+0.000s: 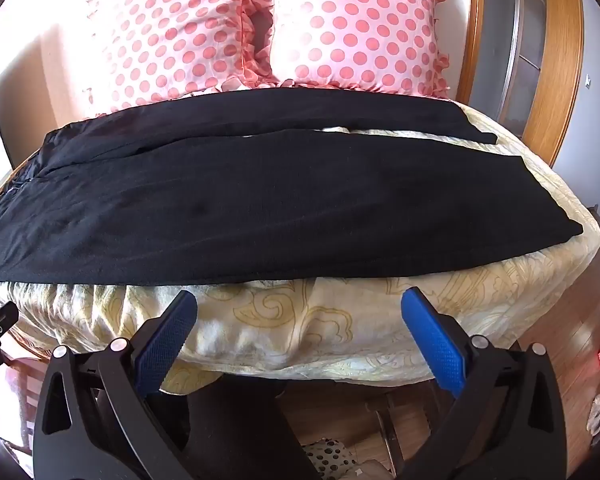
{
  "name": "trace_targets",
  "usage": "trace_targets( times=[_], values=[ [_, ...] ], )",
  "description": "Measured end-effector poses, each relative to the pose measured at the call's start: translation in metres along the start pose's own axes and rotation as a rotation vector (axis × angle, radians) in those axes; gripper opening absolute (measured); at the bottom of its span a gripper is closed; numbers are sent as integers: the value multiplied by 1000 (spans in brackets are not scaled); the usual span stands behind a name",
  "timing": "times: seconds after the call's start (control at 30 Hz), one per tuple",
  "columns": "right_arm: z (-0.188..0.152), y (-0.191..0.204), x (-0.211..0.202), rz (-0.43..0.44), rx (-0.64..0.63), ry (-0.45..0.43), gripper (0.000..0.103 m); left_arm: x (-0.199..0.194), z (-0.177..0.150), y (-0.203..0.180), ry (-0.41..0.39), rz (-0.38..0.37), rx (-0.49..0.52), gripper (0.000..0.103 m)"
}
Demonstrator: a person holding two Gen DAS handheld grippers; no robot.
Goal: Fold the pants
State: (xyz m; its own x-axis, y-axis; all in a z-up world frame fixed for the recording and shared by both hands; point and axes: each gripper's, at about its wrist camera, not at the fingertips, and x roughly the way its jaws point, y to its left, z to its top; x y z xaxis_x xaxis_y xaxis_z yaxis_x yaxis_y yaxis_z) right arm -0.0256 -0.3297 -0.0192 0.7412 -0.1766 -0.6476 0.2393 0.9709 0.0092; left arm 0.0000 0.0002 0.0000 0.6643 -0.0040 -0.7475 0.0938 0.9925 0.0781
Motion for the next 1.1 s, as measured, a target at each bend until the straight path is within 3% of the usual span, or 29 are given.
trace_targets(
  times=[1.1],
  values=[
    [-7, -4, 4, 2, 6, 8, 102, 3, -4, 2, 7, 8, -1, 101]
  ],
)
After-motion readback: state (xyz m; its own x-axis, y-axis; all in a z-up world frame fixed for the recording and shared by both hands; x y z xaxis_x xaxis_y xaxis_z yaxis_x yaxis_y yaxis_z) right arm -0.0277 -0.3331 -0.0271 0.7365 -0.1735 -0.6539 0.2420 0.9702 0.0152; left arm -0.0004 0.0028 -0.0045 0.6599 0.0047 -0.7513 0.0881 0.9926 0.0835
